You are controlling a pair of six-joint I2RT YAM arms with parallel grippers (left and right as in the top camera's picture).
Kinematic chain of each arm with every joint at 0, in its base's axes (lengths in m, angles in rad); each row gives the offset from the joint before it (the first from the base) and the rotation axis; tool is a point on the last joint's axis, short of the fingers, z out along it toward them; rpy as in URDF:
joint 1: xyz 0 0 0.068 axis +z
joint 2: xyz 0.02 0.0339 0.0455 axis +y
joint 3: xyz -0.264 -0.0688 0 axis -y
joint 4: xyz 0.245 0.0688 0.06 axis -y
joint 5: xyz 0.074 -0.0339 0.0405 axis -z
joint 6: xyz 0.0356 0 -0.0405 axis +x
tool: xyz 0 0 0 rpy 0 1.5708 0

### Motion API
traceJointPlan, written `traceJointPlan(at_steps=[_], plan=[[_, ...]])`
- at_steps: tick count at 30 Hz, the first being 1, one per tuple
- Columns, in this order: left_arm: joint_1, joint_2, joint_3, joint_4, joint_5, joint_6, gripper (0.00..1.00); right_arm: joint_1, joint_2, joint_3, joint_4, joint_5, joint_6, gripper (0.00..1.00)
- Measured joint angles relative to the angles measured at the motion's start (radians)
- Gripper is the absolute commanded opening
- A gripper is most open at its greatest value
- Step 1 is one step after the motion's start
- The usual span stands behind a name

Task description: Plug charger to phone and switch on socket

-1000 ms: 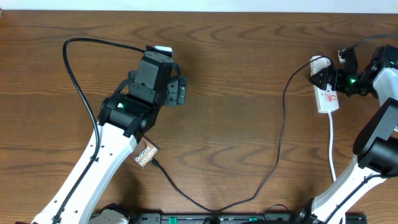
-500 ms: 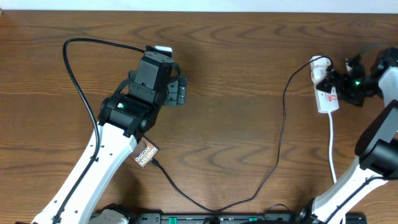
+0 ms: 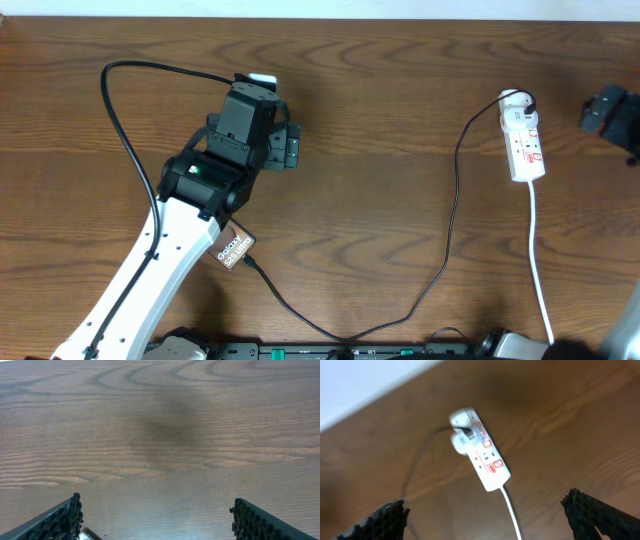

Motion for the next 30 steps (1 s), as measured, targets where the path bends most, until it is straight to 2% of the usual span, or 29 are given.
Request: traceJointPlan(at_steps=[4,18,24,30], plan=[[0.0,0.0,0.0,0.0,0.0,0.0,0.93,0.0,-0.201,0.003,-0.002,0.007,0.024,0.99],[0.0,0.0,0.0,0.0,0.0,0.0,0.92,0.0,-0.586,0.005,-0.03,0.011,0.032,0.99],[0.0,0.0,0.0,0.0,0.0,0.0,0.92,0.008,-0.666,0.005,-0.12,0.01,0.032,0.99],[0.0,0.0,0.0,0.0,0.0,0.0,0.93,0.073,-0.681,0.005,-0.074,-0.019,-0.002,0.99]])
